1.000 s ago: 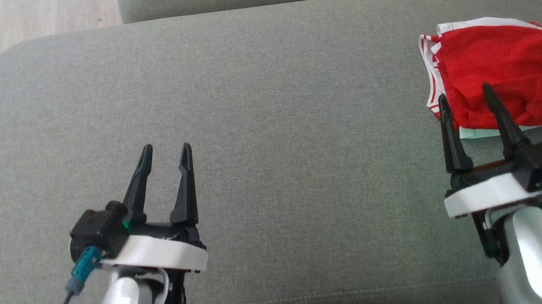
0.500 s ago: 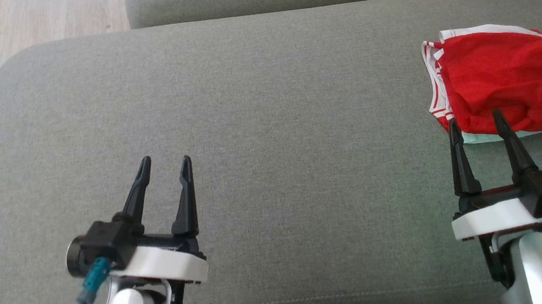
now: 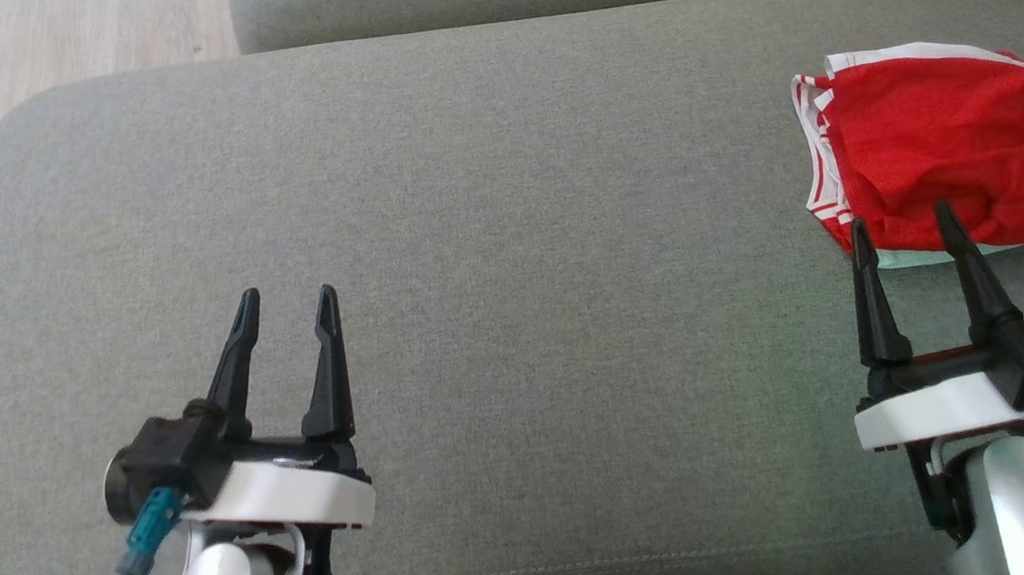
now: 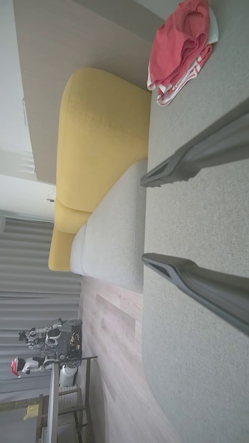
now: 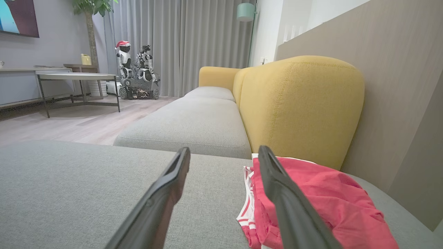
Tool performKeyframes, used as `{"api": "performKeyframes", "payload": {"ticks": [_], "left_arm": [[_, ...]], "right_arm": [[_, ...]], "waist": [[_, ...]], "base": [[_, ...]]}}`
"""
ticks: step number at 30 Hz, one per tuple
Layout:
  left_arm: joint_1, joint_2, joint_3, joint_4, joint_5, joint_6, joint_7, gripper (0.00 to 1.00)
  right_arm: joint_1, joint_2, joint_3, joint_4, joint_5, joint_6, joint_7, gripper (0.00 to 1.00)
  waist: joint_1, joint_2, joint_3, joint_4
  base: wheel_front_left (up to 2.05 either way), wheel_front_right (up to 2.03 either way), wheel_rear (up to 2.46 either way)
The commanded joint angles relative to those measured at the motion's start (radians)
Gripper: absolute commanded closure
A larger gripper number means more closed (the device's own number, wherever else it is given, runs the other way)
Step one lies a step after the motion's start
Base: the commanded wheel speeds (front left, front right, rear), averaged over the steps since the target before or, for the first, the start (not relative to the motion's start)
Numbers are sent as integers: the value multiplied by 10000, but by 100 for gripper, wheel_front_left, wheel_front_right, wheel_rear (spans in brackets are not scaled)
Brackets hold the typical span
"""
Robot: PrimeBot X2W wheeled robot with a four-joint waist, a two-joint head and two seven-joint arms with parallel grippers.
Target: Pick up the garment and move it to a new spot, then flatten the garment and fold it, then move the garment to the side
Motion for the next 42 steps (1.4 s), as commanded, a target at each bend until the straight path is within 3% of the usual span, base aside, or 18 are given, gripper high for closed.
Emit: {"api": "performKeyframes", "payload": {"ticks": [1,20,21,42], "left_arm": [[-188,39,413,-358,-93,-76,-51,0],[-88,39,533,-139,-677,-295,-51,0],[207,-4,161,494,-753,-269,11,100],[247,128,417,969,-2852,-409,412,100]], "right_arm": [[-200,11,239,-400,117,65,-108,0],[-168,12,288,-376,188,65,-108,0],[22,10,61,215,155,-2,15,100],[107,25,-47,573,2570,8,569,100]], "waist": [[0,0,-5,-3],[0,0,-9,18],[0,0,-10,22],[0,0,-131,8]], "base": [[0,0,0],[0,0,0],[0,0,0],[0,0,0]]}}
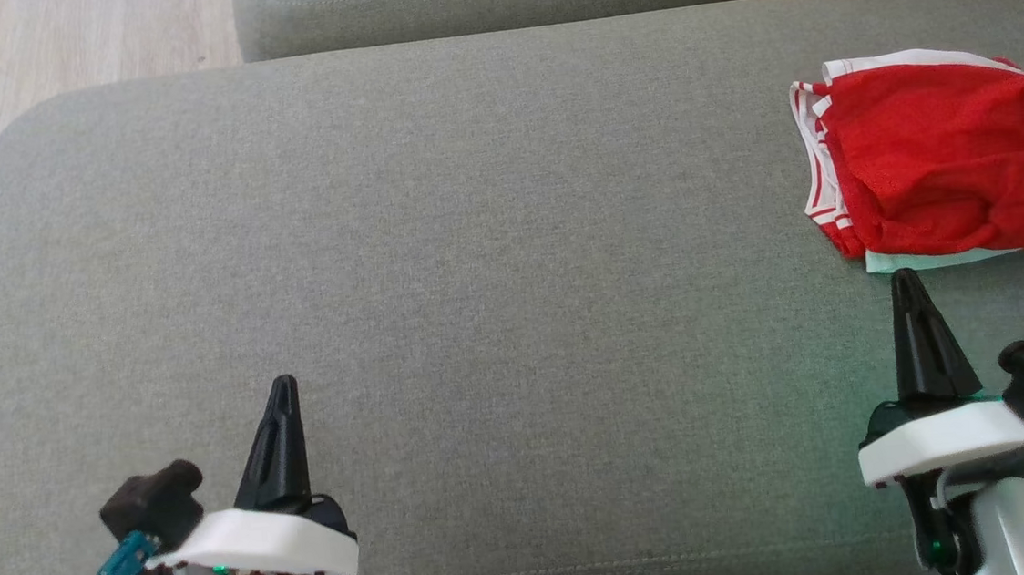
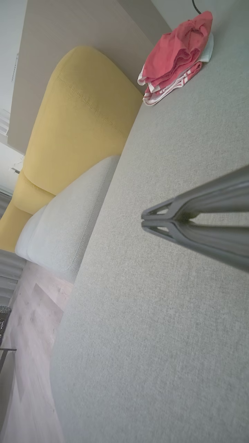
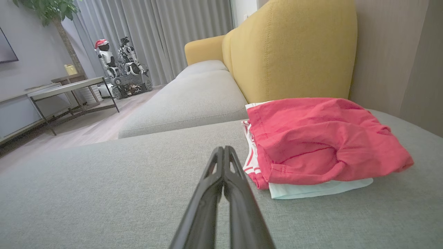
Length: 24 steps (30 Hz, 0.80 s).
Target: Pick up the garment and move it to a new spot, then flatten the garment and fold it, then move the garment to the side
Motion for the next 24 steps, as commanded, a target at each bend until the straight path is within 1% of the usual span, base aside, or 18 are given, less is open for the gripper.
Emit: {"api": "performKeyframes", "payload": {"ticks": [1,24], "left_arm": [[-493,115,176,-283,-253,-65,42,100],[-643,227,595,-50,-2813,-253,605,100]], "right_arm": [[-376,-27,-45,-294,314,10,46,100],[-398,-30,-185,-213,3337,23,707,100]], "waist": [[0,0,-7,-1],[0,0,-159,-19]], "base": [[0,0,0],[0,0,0]]}}
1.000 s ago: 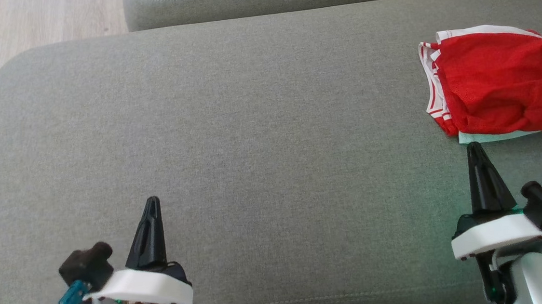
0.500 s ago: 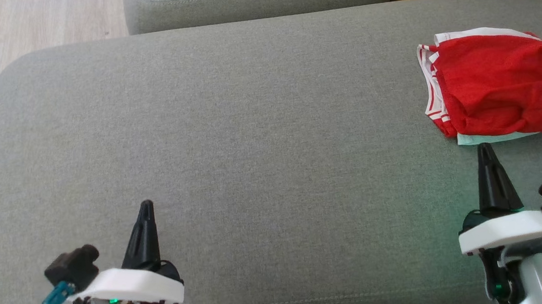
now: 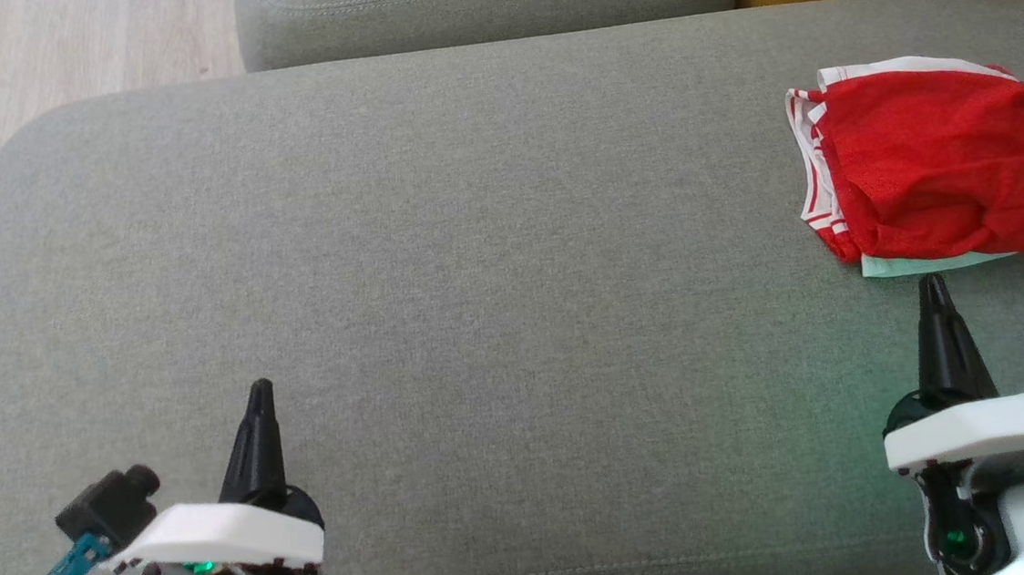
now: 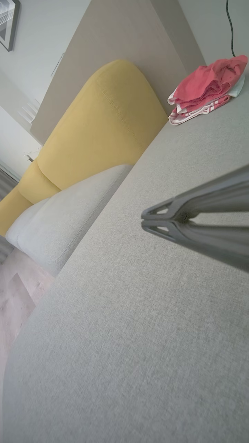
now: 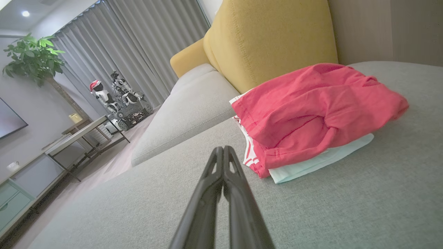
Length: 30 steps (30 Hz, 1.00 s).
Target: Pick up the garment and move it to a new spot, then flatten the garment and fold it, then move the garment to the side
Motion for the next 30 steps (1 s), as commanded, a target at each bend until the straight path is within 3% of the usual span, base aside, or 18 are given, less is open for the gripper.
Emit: {"api": "performKeyframes", "payload": {"ticks": [1,30], "left_arm": [[-528,163,266,-257,-378,-88,88,100],[-703,227,873,20,-3412,-312,852,100]], "right_arm": [[-399,-32,10,-265,464,23,80,100],[-428,-35,-161,-164,4145,38,887,100]], "waist": [[0,0,-15,-2],[0,0,-199,-24]], "base": [[0,0,0],[0,0,0]]}}
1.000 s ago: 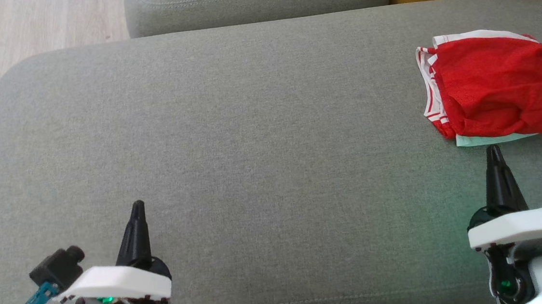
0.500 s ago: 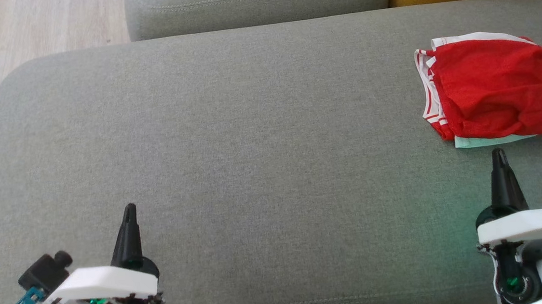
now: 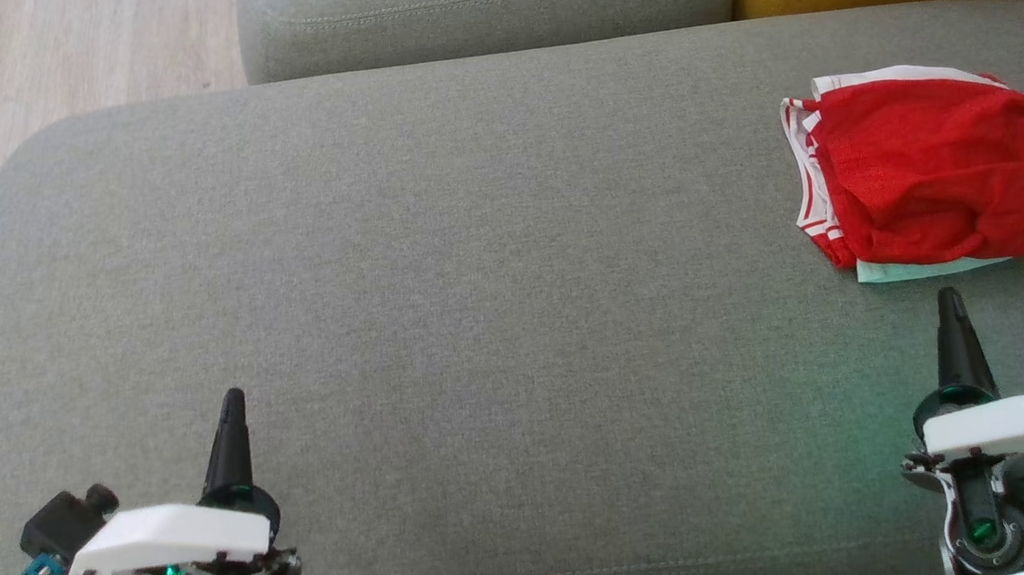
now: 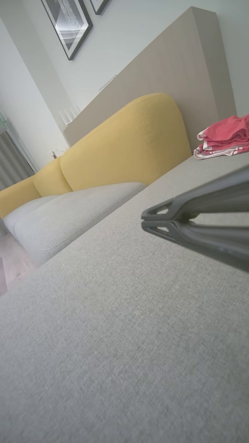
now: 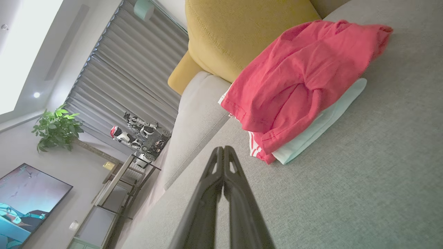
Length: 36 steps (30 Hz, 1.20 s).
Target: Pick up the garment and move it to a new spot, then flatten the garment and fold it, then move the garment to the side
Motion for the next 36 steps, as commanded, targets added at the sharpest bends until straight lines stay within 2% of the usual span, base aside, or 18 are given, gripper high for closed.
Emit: {"api": "performKeyframes", "payload": {"ticks": [1,36], "left_arm": [[-576,186,300,-269,-302,-90,56,100],[-806,201,1150,93,-4019,-369,1085,100]], "right_arm": [[-428,-37,56,-301,377,39,116,100],[-464,-41,-158,-174,4980,58,1124,100]], "waist": [[0,0,-10,-1],[0,0,-241,-28]], "base": [[0,0,0],[0,0,0]]}}
